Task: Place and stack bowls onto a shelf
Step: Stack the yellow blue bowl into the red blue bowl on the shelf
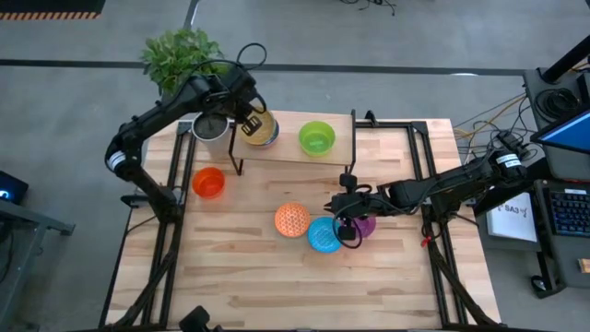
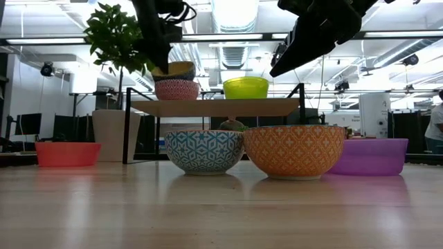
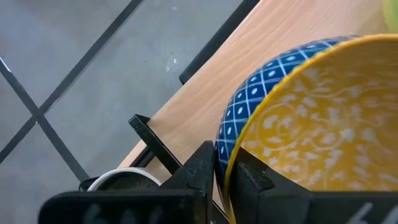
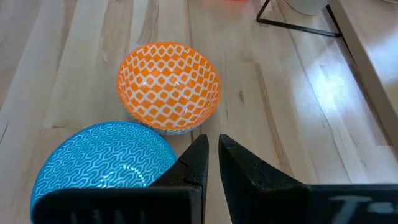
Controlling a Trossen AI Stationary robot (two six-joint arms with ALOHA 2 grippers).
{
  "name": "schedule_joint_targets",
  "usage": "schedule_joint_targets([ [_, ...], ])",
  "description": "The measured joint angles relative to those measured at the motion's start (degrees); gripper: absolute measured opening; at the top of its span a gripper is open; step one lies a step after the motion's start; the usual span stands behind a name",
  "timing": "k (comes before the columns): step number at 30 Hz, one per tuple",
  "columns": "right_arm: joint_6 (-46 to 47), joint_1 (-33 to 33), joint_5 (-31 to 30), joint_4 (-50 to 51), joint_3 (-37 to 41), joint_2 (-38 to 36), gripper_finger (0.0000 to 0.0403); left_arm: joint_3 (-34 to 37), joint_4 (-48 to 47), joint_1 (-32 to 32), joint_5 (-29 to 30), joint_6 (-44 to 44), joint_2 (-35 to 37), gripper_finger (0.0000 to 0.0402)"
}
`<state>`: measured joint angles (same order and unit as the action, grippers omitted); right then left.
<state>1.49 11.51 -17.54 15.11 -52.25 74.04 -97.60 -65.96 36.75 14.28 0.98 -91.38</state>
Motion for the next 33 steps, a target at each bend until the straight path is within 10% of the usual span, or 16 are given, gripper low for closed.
schedule_joint_targets([
  [33, -0.04, 0.00, -0.02, 0.02, 0.00, -0.04, 0.0027, -7.41, -0.35, -3.00, -3.39, 4.81, 1.12, 0.0129],
])
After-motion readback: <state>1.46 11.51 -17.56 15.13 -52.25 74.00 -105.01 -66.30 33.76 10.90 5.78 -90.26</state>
